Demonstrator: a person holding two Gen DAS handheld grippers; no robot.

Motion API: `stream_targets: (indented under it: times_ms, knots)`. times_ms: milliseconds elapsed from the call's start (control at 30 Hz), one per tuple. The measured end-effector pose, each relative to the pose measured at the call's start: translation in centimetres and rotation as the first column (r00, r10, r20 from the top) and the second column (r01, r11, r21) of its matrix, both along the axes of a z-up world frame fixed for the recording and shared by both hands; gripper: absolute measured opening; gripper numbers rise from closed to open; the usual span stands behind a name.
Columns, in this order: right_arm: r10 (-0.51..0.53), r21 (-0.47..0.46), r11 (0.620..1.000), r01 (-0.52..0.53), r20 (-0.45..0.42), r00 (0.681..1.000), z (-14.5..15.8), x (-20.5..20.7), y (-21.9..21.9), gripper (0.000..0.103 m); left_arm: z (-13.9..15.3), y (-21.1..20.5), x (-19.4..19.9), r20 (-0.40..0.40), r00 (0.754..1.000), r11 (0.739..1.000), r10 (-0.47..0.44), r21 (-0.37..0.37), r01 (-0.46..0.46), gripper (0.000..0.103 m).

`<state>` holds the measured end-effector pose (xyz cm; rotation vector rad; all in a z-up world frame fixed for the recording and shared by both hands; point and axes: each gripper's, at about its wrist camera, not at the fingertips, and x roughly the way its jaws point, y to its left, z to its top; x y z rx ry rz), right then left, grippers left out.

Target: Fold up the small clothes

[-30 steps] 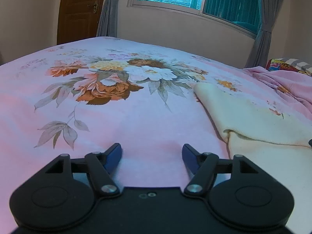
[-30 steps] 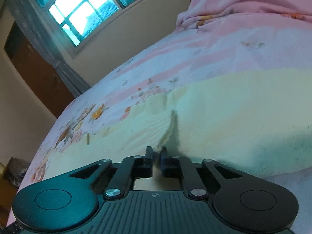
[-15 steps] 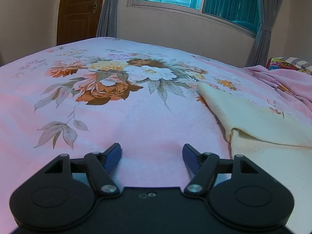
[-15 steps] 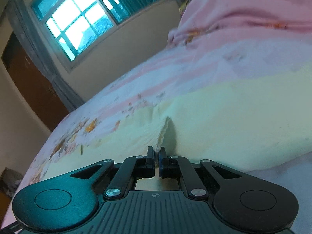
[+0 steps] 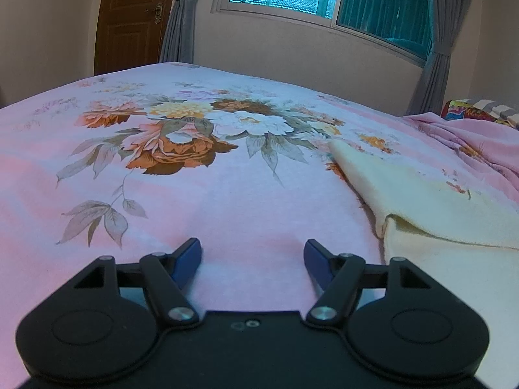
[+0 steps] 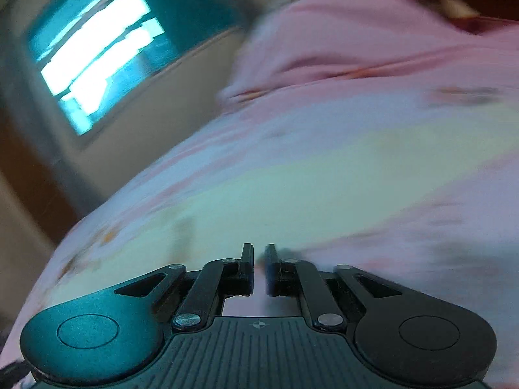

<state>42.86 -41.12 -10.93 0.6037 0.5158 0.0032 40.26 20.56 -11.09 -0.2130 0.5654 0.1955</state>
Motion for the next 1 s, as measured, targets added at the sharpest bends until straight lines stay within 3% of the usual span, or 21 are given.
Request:
stream_targets:
  times_ms: [33,100,167,333,467,600,633,667,700,867,1000]
  knots:
    - [-0.073,0.023,0.997,0.073,-0.011,0.997,-0.3,-1.1,-2.3,0.075,0.0,0.0,0.0,0.002,1.0,1.0,0.0,-0.002,0.0,0.069]
    - [-0.169,0.119,0.979,0.164,0.036,0.985,-0.6,-3.4,-6.9,0.079,0.0,0.0,-0.1,0.003,1.0,1.0,0.0,-0.002,0.0,0.069]
    - [-0.25,0.134,0.961,0.243,0.037,0.968,-0.4,-4.9,-10.3,0.079,0.0,0.0,-0.1,0.002,1.0,1.0,0.001,0.001,-0.001,0.069]
    - [-0.358,0.243,0.905,0.349,-0.008,0.934,-1.4,-5.4,-17.2,0.049,0.0,-0.1,0.0,-0.003,1.0,1.0,0.003,0.014,-0.003,0.069]
    - [-0.371,0.313,0.876,0.367,-0.047,0.927,-2.3,-4.0,-20.5,0.043,0.1,-0.4,0.0,-0.008,1.0,1.0,0.006,0.027,-0.006,0.069]
    - [-0.327,0.258,0.908,0.329,-0.053,0.944,-2.3,-2.2,-20.7,0.043,0.1,-0.7,0.3,-0.03,1.0,0.999,0.008,0.05,-0.007,0.07]
    - [-0.311,0.24,0.918,0.314,-0.052,0.949,-2.1,-1.8,-20.5,0.028,0.1,-0.8,0.3,-0.033,0.999,0.998,0.009,0.057,-0.007,0.07]
    - [-0.293,0.231,0.926,0.298,-0.056,0.954,-2.2,-1.4,-20.3,0.006,0.1,-0.9,0.4,-0.037,0.999,0.998,0.009,0.064,-0.007,0.07]
    - [-0.273,0.228,0.932,0.282,-0.073,0.959,-2.5,-0.8,-20.1,0.003,0.2,-1.0,0.5,-0.044,0.999,0.998,0.009,0.07,-0.006,0.07]
    - [-0.272,0.175,0.944,0.28,-0.07,0.96,-2.3,-1.6,-19.7,0.003,1.0,-1.1,0.4,-0.056,0.998,0.993,0.038,0.11,-0.031,0.07]
    - [-0.247,0.129,0.959,0.254,-0.07,0.967,-2.2,-1.4,-19.5,0.003,2.2,-1.0,-1.4,-0.008,1.0,0.972,0.015,0.233,-0.012,0.07]
